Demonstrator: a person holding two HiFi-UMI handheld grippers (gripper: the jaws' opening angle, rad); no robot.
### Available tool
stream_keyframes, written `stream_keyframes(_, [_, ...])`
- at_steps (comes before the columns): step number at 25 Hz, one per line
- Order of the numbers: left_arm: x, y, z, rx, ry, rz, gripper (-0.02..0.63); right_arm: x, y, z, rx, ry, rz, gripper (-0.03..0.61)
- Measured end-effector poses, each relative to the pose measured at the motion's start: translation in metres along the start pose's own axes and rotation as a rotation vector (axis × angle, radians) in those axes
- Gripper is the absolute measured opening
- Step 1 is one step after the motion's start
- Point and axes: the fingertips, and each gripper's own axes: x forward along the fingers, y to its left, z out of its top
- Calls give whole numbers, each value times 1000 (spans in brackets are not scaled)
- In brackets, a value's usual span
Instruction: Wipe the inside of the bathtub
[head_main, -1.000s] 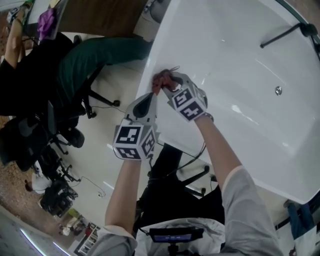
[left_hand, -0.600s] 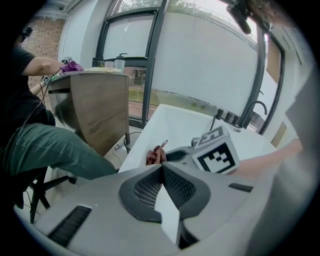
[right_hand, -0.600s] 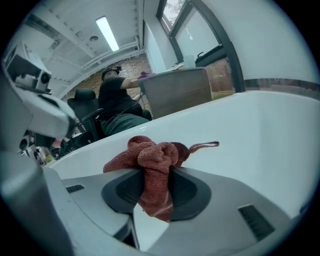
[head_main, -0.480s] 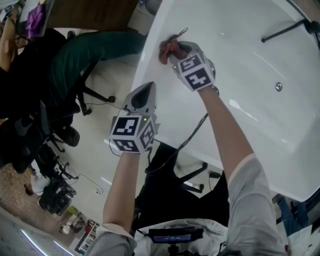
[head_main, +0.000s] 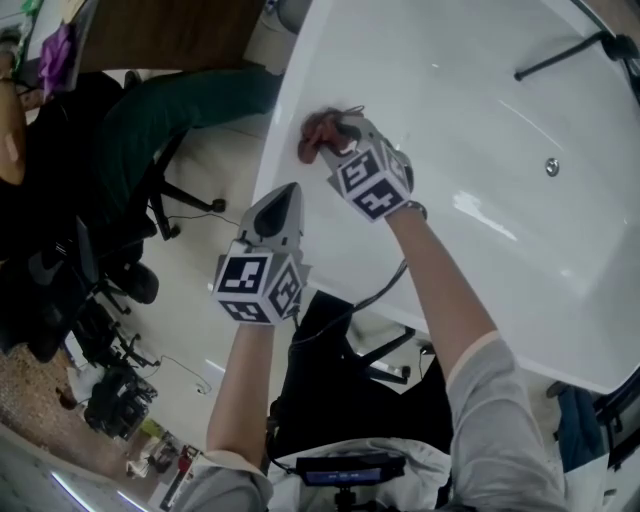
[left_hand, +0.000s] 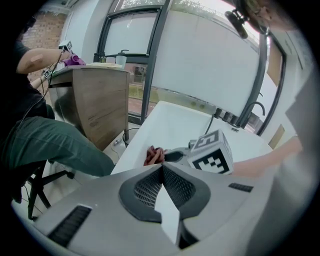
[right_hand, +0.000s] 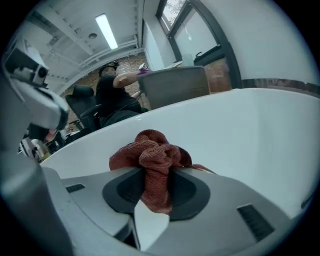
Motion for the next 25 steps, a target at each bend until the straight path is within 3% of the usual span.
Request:
stream_keyframes(3, [-2, -3, -2, 7, 15, -17, 8, -2, 42, -17, -53, 34, 83, 124])
stream_keyframes(6, [2, -8, 0, 13, 17, -33, 8, -1, 57, -24, -71, 46, 101, 124])
stream_keyframes(10, [8, -16, 4, 24, 2, -45, 8, 2, 29, -31, -3, 37, 42, 123])
stream_keyframes(18, [23, -20, 4, 15, -15, -63, 8, 16, -100, -13, 65, 41, -143, 123])
stream_keyframes(21, [27, -18, -5, 13, 1, -73, 8, 16, -102, -14, 45, 36, -148, 123])
stream_keyframes(25, [29, -19, -15, 0, 17, -59, 8, 12, -63, -30, 7, 39, -87, 120])
